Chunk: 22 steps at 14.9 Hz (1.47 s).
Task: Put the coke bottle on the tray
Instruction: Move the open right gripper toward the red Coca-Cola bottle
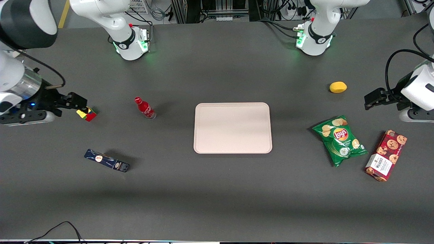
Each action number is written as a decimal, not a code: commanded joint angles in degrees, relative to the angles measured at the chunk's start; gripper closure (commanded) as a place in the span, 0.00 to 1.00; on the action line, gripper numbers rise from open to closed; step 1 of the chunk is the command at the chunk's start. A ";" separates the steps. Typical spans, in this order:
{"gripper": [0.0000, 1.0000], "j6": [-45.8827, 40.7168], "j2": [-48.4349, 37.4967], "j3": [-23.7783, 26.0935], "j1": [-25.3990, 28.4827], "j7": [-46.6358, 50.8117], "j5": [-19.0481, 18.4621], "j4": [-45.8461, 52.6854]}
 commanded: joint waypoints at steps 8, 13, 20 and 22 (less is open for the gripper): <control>0.00 -1.39 -0.30 -7.24 16.62 5.90 -0.73 1.10; 0.00 -3.59 -0.21 -6.45 16.36 5.90 -0.03 -2.31; 0.00 13.88 -4.08 -3.02 16.18 8.45 -0.11 -19.88; 0.00 19.15 -4.25 -3.02 16.27 8.45 -0.11 -24.01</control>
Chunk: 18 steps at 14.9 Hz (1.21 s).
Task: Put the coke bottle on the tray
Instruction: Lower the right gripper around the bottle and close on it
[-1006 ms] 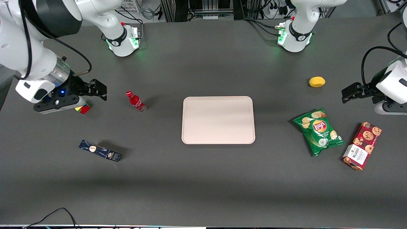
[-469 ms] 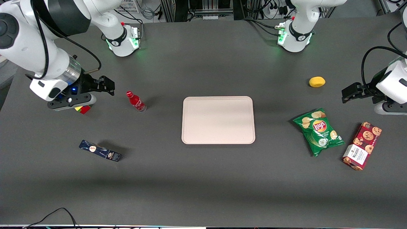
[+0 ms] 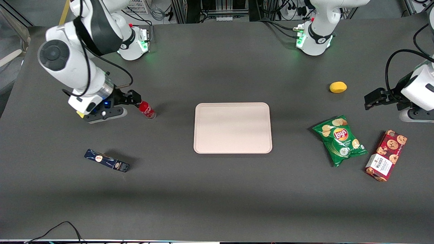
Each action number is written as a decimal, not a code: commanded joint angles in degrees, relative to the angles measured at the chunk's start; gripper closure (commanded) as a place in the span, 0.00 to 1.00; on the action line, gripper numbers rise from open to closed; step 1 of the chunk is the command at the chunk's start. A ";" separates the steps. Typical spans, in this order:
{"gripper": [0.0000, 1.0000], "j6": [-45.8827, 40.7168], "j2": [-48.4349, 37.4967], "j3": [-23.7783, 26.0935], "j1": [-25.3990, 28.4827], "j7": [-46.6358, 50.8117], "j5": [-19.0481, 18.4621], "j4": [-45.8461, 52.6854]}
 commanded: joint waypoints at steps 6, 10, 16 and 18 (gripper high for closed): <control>0.00 17.02 -3.15 0.16 0.22 0.84 -0.15 -16.55; 0.00 21.83 -3.50 0.86 0.31 0.84 -0.15 -22.00; 0.00 25.11 -3.59 1.04 0.31 0.75 -0.24 -26.23; 0.00 25.98 -3.85 1.04 0.31 0.75 -0.33 -27.46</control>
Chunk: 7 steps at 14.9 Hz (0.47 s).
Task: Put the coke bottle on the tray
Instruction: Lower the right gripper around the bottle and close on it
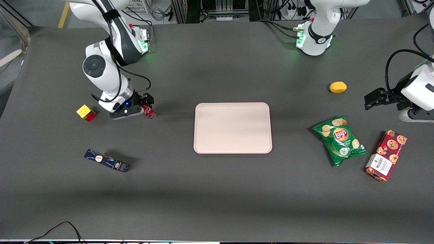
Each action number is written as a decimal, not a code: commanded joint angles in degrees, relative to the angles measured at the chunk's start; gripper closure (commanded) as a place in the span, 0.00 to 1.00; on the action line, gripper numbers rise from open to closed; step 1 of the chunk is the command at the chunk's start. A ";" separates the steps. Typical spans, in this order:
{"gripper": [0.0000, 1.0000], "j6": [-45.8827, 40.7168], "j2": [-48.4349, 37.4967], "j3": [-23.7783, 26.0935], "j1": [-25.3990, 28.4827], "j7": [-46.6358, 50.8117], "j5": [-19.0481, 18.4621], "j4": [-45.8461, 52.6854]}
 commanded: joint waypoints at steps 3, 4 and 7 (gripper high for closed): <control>0.00 2.00 -2.56 0.07 0.30 0.61 -0.33 -4.31; 0.00 2.09 -2.48 0.07 0.30 0.61 -0.33 -4.75; 0.00 2.00 -2.48 0.07 0.30 0.61 -0.33 -5.55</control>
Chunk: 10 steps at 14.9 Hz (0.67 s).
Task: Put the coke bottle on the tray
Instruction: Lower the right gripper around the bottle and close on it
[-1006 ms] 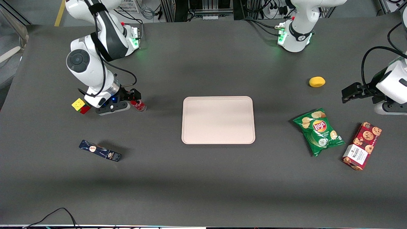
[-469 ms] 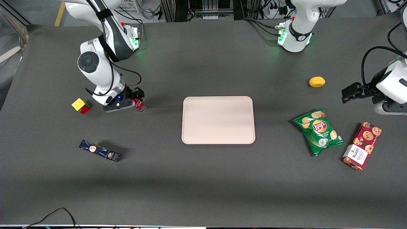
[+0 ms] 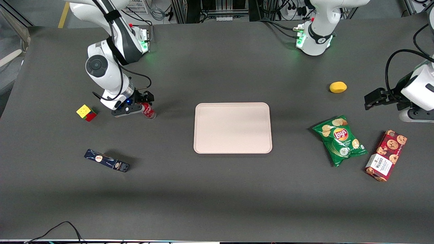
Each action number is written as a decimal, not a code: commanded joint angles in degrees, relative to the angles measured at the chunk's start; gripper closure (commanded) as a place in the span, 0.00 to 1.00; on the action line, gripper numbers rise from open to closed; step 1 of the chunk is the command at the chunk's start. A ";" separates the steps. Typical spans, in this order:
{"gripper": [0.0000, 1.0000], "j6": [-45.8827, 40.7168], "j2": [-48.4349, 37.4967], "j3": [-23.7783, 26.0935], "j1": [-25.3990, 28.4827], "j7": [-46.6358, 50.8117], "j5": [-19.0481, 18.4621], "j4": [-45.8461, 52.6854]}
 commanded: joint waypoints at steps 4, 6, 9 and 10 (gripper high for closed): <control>0.00 1.00 -1.72 0.07 0.30 0.61 -0.33 -2.24; 0.00 1.09 -1.54 0.07 0.30 0.61 -0.33 -2.24; 0.09 1.09 -1.54 0.07 0.21 0.61 -0.33 -2.33; 0.16 1.09 -1.54 0.07 0.21 0.61 -0.33 -2.33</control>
